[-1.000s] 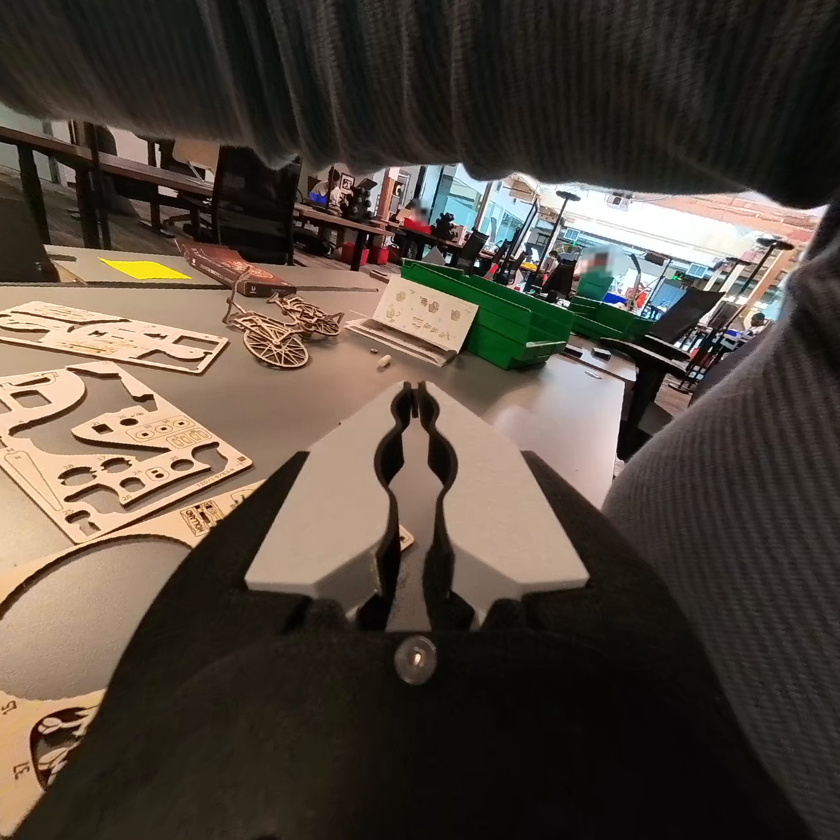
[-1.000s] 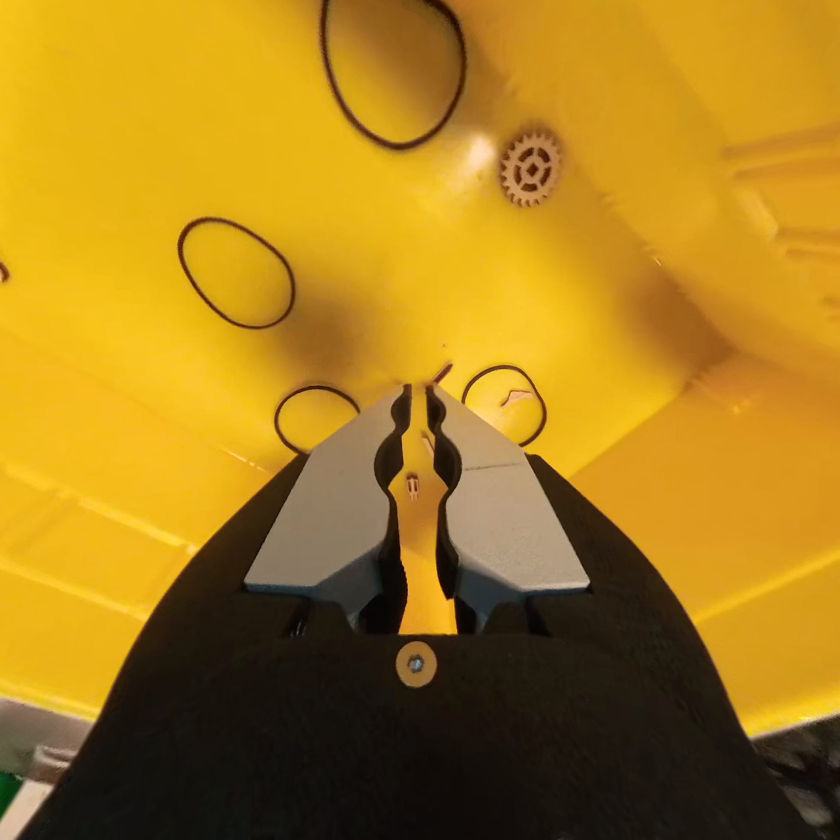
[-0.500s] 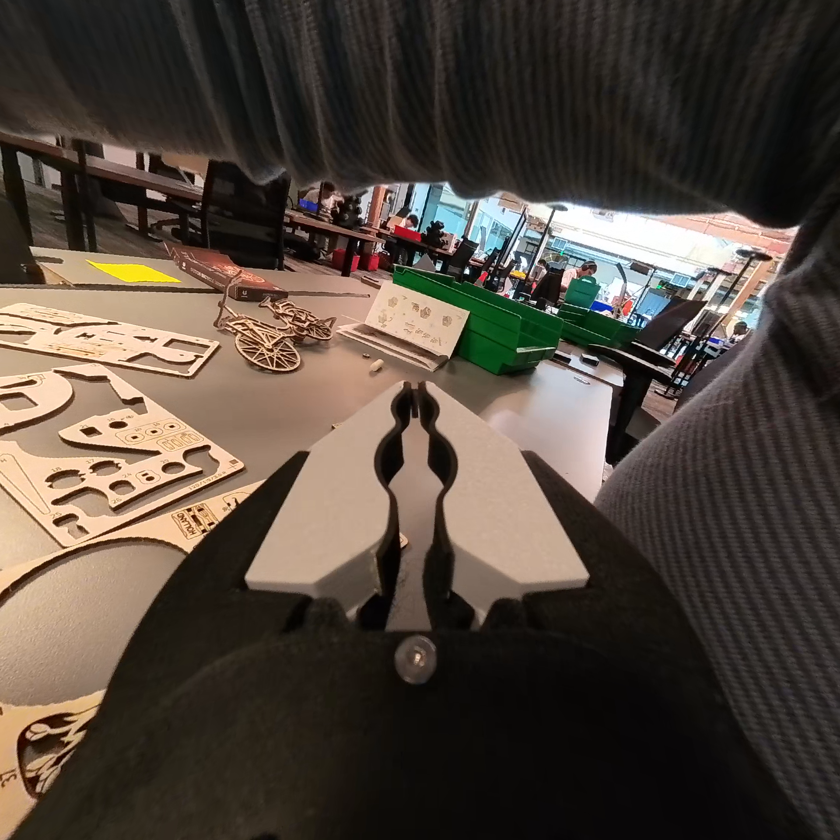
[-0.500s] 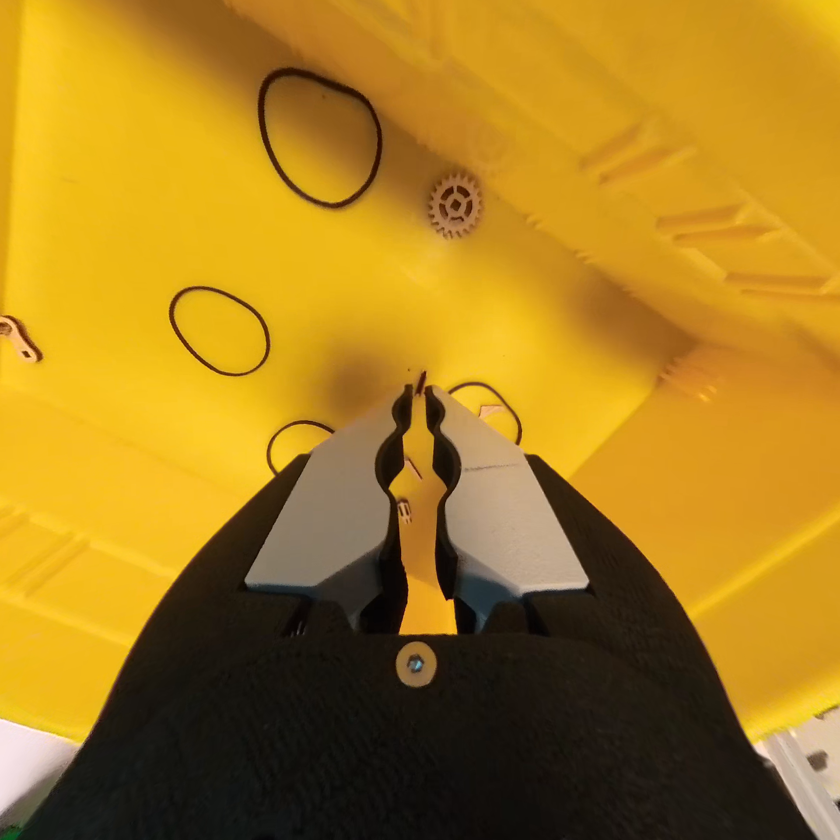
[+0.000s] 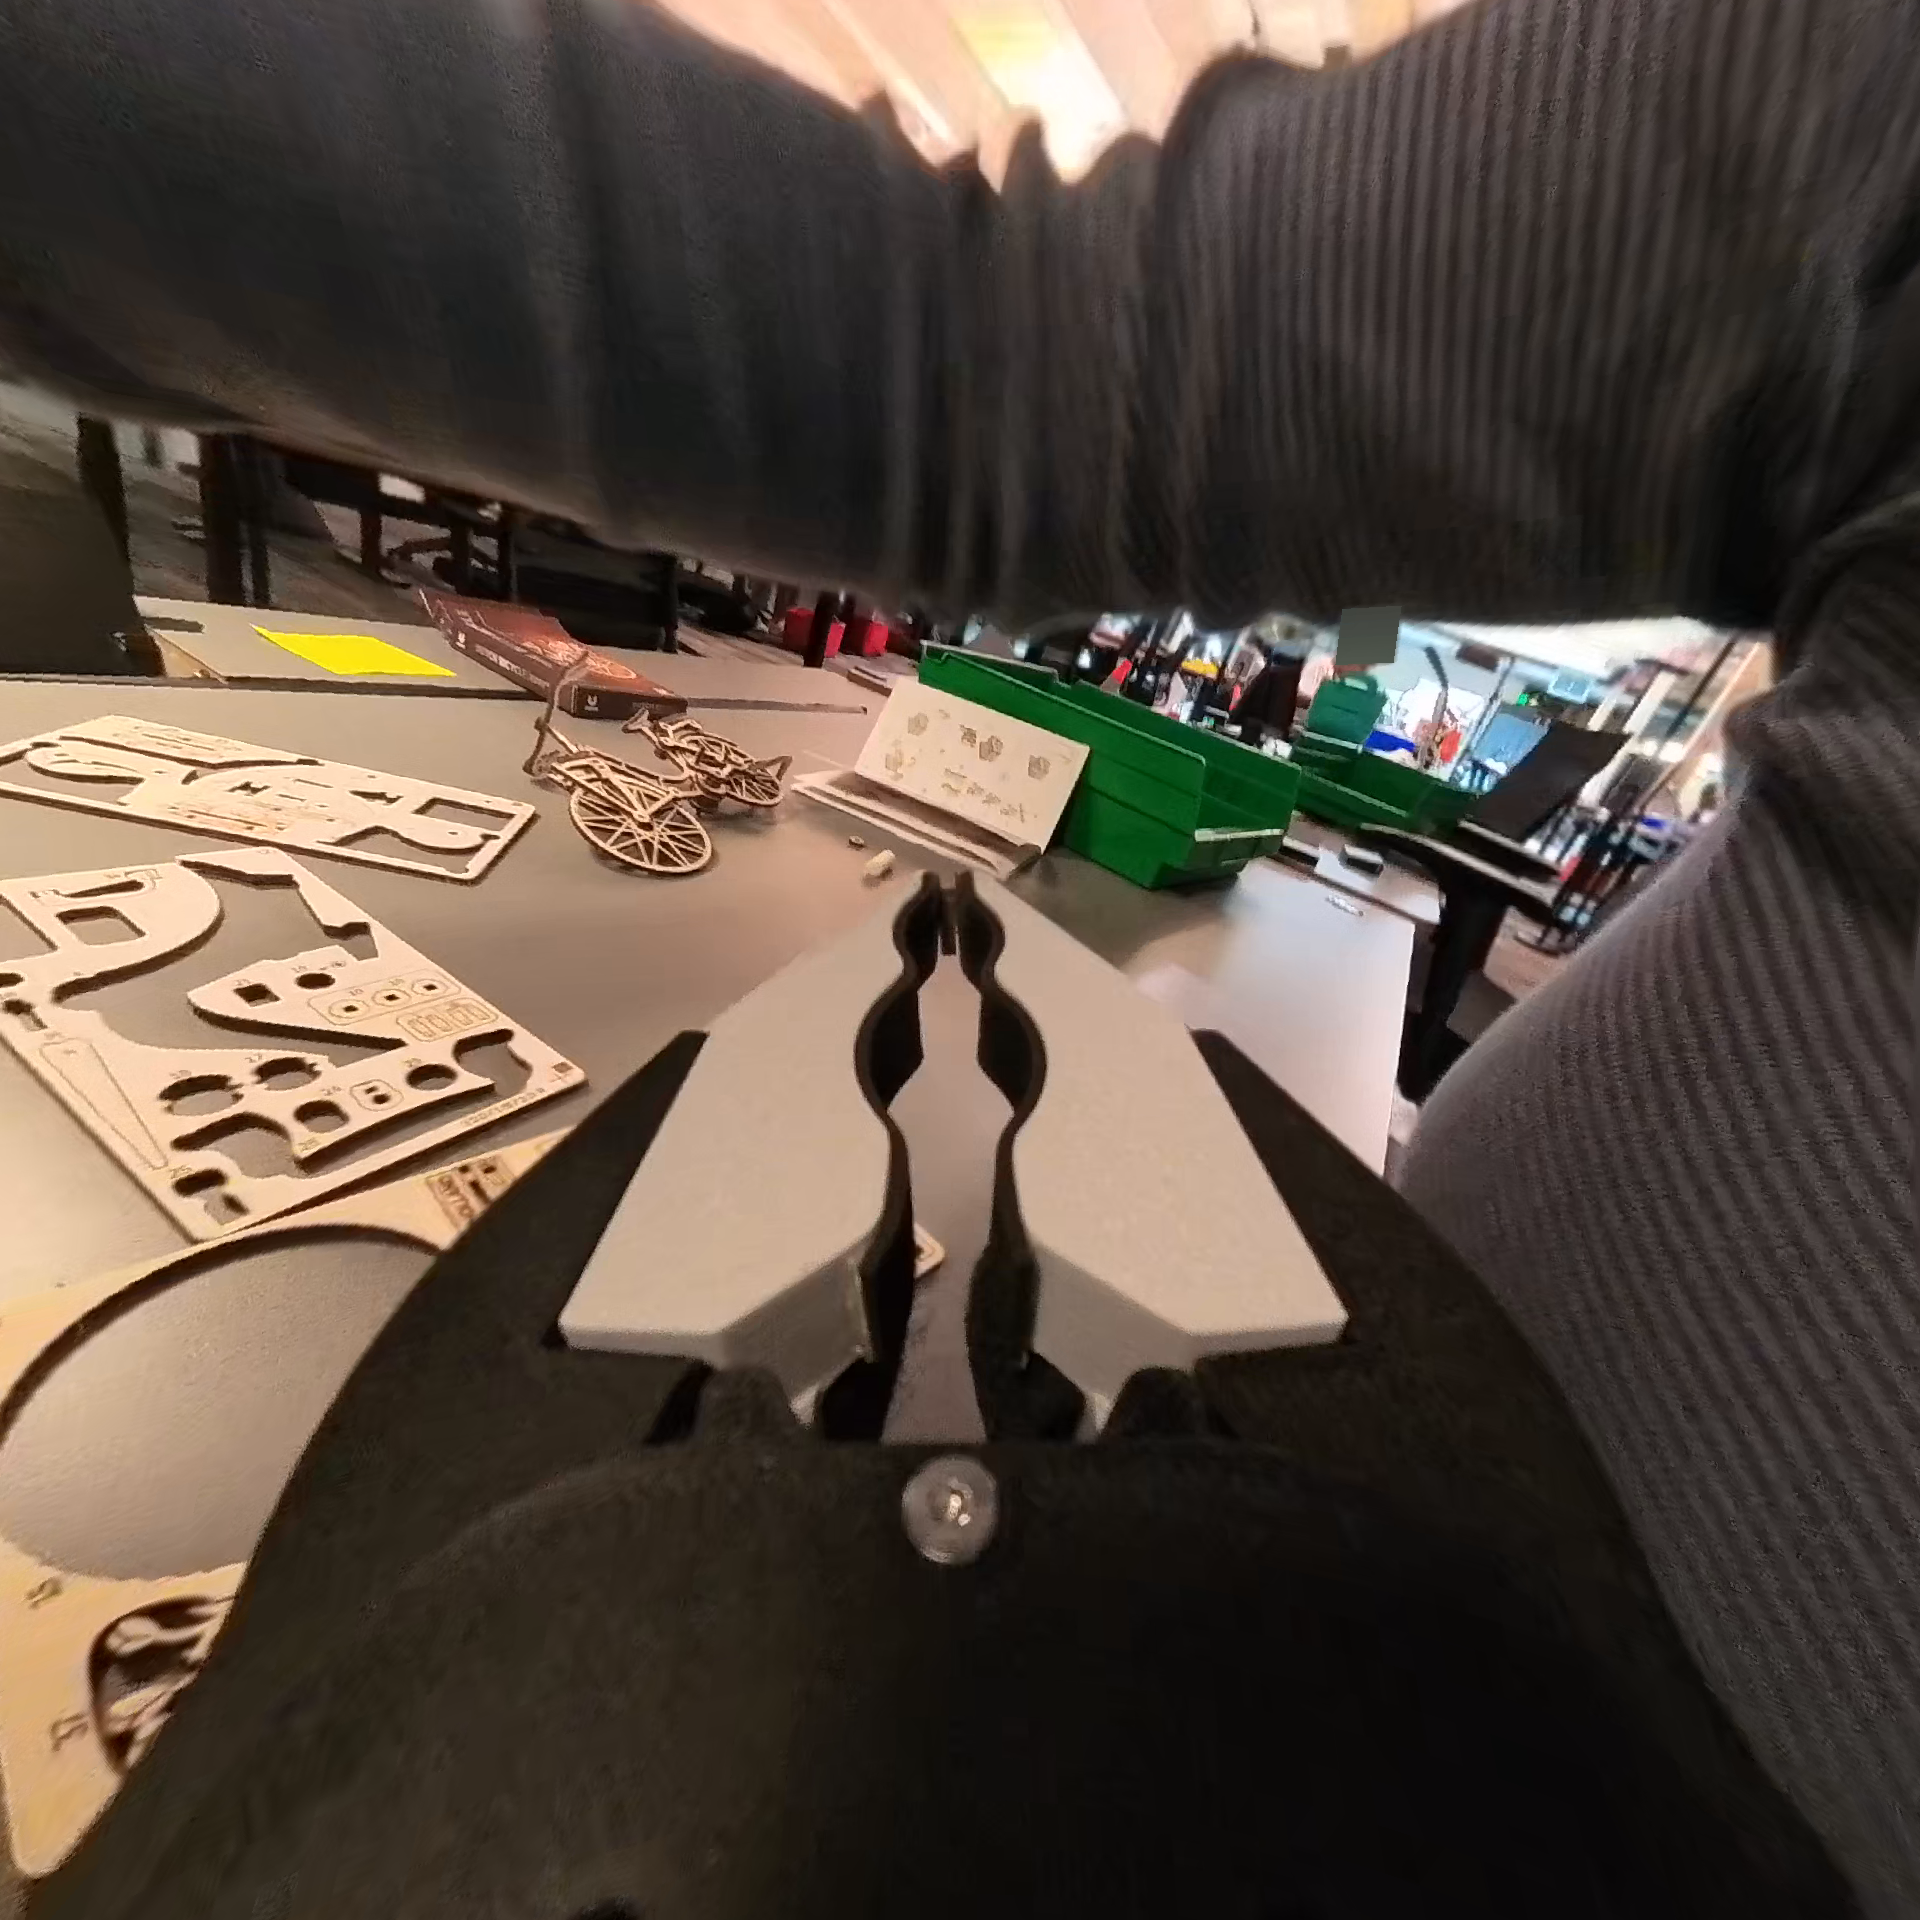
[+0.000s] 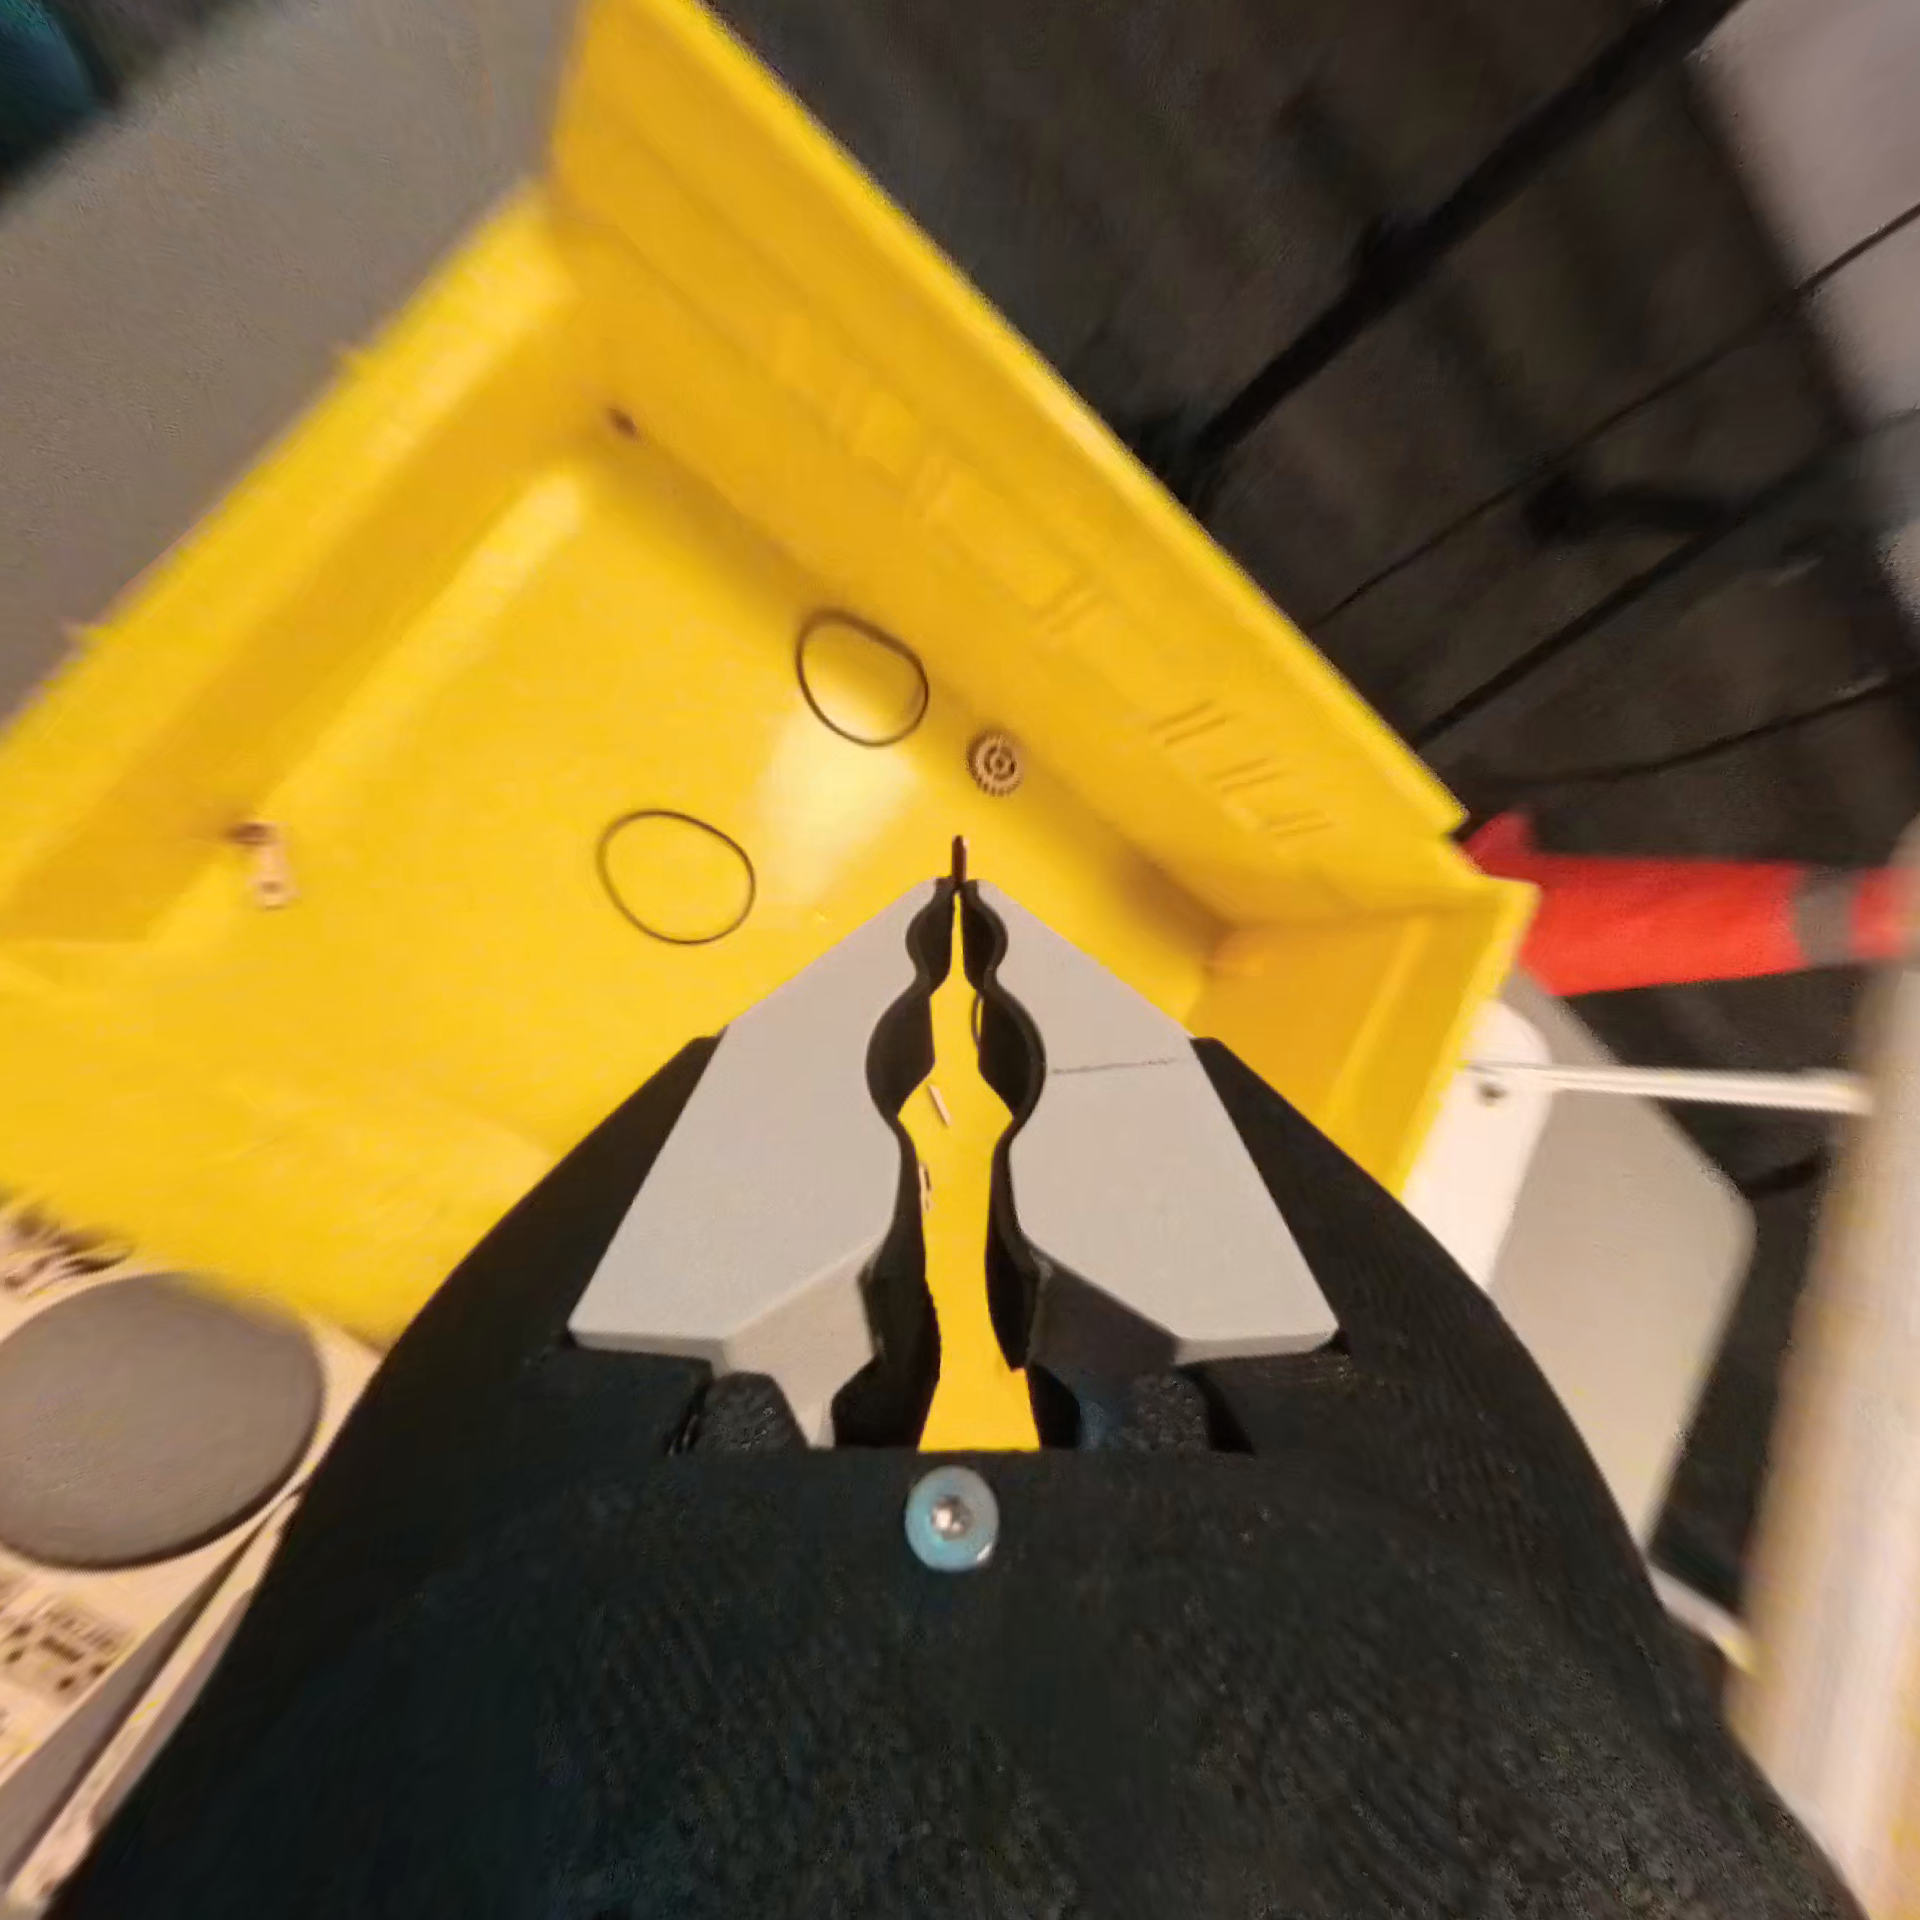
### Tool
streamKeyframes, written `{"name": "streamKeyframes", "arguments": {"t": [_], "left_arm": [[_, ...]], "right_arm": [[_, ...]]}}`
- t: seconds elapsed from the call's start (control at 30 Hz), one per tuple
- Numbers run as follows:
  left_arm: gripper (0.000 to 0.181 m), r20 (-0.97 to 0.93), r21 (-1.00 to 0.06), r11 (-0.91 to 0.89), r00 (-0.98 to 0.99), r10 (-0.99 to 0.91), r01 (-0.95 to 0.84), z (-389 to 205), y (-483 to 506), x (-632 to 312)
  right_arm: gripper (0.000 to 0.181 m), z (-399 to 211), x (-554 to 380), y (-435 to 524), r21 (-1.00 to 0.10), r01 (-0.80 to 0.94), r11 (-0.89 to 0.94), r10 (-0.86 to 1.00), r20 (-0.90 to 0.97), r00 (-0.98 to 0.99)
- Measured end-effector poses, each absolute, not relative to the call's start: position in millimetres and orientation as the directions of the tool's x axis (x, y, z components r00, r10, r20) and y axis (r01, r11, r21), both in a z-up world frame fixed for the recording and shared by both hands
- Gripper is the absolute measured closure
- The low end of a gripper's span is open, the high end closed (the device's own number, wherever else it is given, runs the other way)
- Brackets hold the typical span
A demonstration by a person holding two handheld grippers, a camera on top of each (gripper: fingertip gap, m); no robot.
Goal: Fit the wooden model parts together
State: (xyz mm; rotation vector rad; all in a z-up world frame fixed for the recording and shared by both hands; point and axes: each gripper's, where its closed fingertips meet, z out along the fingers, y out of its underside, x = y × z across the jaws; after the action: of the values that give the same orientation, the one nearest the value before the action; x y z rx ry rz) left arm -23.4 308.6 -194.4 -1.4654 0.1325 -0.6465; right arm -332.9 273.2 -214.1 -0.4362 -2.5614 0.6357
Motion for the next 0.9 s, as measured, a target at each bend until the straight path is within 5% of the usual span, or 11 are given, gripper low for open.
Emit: {"name": "streamKeyframes", "arguments": {"t": [0.17,0.4,0.63,0.9], "left_arm": [[0.180,0.393,-0.898,0.028,0.826,-0.404,0.440,-185,310,-49],[0.180,0.603,-0.770,-0.034,0.710,-0.365,0.637,-176,348,-43],[0.180,0.491,-0.862,-0.062,0.796,-0.354,0.504,-187,402,4],[0.180,0.227,-0.971,-0.031,0.868,-0.442,0.238,-190,433,29]], "right_arm": [[0.181,-141,-231,312,-0.496,-0.026,0.868,0.369,0.679,-0.634],[0.181,-168,-63,391,-0.557,0.068,0.828,0.541,0.760,-0.361],[0.181,-210,19,409,-0.923,0.268,0.275,0.946,0.210,-0.247],[0.181,-219,37,430,-0.904,0.292,-0.313,0.894,-0.384,-0.230]]}}
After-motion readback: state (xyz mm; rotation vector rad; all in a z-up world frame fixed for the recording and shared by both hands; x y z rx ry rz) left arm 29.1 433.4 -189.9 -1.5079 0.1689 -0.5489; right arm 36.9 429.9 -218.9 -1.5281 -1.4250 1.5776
